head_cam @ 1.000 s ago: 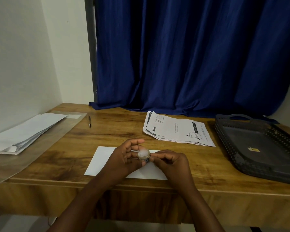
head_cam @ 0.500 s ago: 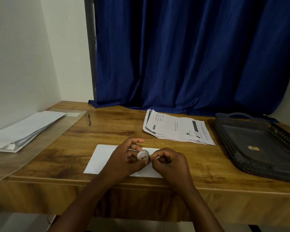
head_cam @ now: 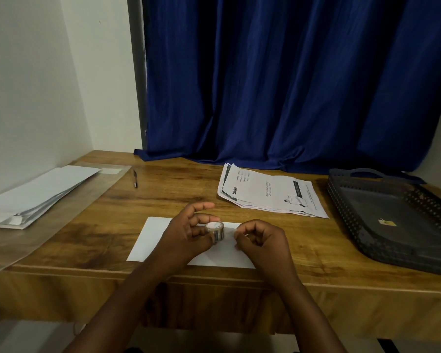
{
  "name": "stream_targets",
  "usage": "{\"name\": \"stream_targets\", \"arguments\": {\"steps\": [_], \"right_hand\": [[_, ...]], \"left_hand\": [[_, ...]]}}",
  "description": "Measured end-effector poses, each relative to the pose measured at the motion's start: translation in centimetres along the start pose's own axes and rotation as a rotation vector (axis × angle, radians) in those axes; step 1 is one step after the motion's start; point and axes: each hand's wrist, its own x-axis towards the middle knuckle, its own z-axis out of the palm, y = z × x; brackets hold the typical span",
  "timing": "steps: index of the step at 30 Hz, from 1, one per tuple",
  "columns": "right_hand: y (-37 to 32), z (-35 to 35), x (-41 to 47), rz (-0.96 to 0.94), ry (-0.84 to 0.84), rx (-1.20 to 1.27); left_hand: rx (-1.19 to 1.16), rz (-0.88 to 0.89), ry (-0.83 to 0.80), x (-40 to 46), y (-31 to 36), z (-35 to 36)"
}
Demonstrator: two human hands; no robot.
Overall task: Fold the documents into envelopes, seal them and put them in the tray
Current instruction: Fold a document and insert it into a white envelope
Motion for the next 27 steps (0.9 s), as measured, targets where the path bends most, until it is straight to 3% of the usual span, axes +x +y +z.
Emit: {"name": "stream_targets", "arguments": {"steps": [14,27], "right_hand": [[-0.7,-0.7,0.6,0.072,0.05,0.221],[-0.4,-0.4,0.4,0.07,0.036,0.003]], "left_hand": [[-0.216,-0.052,0.025,0.0,-0.1,-0.3],[0.052,0.002,0.198,0.3,2.8,-2.3]]}}
